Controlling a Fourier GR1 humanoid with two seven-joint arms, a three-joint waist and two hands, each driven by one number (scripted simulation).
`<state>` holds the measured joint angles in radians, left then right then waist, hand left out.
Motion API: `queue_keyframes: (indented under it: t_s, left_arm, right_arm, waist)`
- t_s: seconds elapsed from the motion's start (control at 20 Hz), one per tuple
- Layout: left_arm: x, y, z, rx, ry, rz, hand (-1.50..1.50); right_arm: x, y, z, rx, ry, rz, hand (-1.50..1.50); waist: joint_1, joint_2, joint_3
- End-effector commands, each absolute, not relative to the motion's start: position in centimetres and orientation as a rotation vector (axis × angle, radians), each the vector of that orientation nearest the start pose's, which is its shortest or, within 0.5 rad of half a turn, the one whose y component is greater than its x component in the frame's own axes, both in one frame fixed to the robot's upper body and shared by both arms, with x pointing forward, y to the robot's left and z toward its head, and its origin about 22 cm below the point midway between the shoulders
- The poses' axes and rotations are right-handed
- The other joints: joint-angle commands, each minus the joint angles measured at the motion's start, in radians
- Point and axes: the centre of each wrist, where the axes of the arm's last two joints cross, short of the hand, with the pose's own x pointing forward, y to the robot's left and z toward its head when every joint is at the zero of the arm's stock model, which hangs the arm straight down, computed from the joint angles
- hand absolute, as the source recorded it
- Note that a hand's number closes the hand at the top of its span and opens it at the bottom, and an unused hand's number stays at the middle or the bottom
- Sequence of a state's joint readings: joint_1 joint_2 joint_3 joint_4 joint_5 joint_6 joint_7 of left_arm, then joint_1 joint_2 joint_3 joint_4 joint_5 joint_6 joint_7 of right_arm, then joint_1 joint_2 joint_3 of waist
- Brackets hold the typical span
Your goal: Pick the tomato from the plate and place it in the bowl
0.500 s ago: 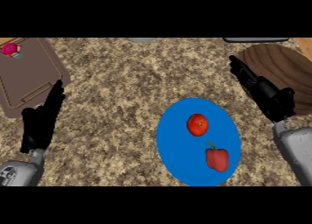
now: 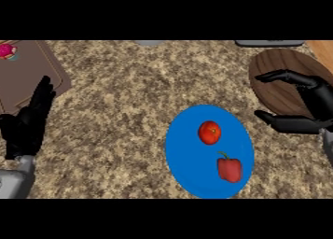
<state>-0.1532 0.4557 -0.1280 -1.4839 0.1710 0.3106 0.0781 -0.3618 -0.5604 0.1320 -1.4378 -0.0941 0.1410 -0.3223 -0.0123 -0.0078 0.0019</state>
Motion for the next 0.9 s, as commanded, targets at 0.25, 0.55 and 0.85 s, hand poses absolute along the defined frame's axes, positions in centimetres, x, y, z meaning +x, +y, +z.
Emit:
queue_keyframes:
  t_s: [0.25,0.55,0.85]
  left_arm:
    - [25.2,31.2,5.9,0.338,-1.557,-0.073,0.0]
    - [26.4,31.1,5.5,0.325,-1.569,-0.066,0.0]
    - [28.4,30.4,7.2,0.323,-1.568,-0.072,0.0]
  right_arm:
    - [21.0,-35.2,-0.1,-0.149,-2.089,0.682,-1.5]
    - [22.7,-37.0,1.5,-0.188,-2.046,0.654,-1.5]
    - [27.4,-34.3,8.3,-0.24,-2.033,0.737,-1.5]
  waist:
    - [0.005,0.003,-0.001]
    - [0.011,0.007,-0.002]
    - [0.012,0.008,-0.002]
